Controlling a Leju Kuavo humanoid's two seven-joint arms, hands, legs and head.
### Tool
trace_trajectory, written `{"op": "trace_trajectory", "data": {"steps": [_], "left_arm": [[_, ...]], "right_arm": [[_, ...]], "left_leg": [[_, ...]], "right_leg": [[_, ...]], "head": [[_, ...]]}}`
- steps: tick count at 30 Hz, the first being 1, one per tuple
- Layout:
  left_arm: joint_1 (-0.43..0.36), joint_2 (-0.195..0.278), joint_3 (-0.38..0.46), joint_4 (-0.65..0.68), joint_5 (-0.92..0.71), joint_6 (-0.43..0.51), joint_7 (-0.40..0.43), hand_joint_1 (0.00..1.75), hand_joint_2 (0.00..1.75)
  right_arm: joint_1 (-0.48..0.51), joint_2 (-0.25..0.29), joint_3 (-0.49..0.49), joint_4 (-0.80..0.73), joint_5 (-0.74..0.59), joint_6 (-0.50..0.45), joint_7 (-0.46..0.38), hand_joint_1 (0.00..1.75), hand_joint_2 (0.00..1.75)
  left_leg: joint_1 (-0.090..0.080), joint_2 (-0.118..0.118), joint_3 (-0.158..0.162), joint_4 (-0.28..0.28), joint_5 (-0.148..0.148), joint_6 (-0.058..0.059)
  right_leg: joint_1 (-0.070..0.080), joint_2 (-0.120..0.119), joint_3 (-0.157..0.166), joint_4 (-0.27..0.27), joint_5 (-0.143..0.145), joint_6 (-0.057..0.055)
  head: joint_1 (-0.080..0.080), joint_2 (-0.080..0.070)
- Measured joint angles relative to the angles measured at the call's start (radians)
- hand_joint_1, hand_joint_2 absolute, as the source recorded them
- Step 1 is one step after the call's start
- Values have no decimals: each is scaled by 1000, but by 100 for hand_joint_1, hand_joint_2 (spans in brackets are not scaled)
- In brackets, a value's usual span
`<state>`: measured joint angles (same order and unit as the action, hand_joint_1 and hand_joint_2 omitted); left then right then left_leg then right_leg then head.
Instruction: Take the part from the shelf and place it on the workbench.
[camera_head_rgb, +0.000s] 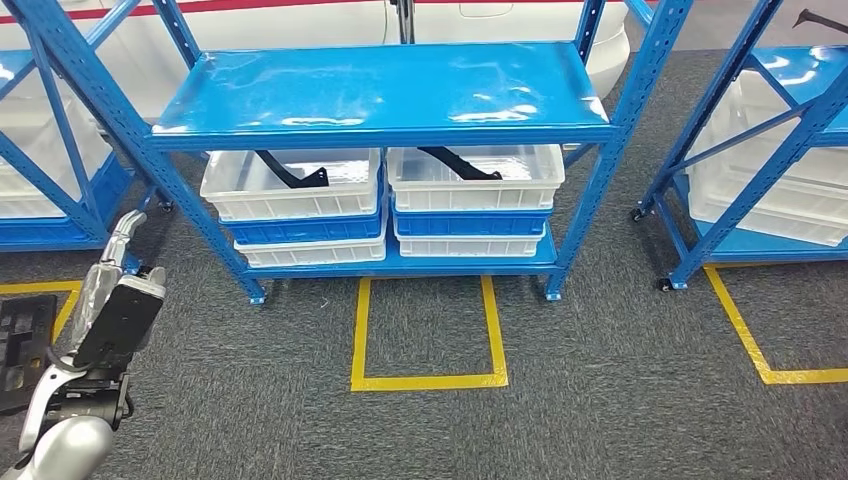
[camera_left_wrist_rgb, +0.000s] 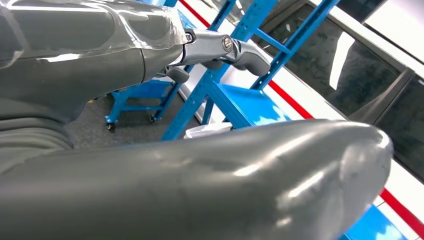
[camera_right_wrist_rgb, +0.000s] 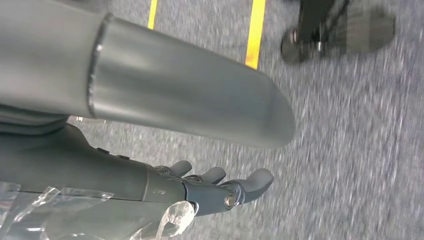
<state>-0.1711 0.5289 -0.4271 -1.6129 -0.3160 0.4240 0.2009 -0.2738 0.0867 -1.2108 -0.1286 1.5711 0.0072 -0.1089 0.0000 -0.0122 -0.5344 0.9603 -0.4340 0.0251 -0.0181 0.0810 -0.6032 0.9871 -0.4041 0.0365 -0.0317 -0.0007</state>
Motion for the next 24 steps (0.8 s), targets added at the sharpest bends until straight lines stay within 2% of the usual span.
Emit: {"op": "trace_trajectory", "data": {"steps": [2,3,4,6,12,16,24], "left_arm": [[3,0,0,0,0,0,0,0,175],[4,0,0,0,0,0,-1,0,175],[5,0,0,0,1,0,-2,0,175],[5,0,0,0,1,2,-6,0,175],[8,-1,0,0,6,17,-25,0,175],[9,-3,1,3,30,22,-33,0,175],[46,-30,27,65,68,-17,-44,0,175]], "right_arm": [[-2,-2,0,0,-1,-1,0,0,87],[-3,-1,0,0,-1,-2,1,0,131],[-3,-1,0,0,-2,-4,2,0,175],[-2,0,0,0,-1,-11,8,0,175],[-4,2,1,0,0,-23,11,0,175],[-3,4,10,0,-11,-34,24,0,175],[28,2,86,-2,-159,-39,40,0,175]], "left_leg": [[3,2,0,-7,5,-6],[1,2,0,-7,5,-9],[2,3,0,-7,7,-6],[0,3,-2,-7,8,-1],[-1,3,-3,-5,8,0],[0,3,-3,-5,8,0],[7,3,-3,-8,8,-2]], "right_leg": [[4,-11,3,-6,2,-17],[5,-18,4,-8,3,-27],[5,-20,5,-13,8,-32],[4,-21,6,-18,12,-24],[3,-23,7,-22,16,-7],[4,-22,7,-23,16,-5],[10,-22,5,-23,15,-5]], "head": [[2,0],[3,0],[3,0],[3,0],[3,0],[3,0],[3,0]]}}
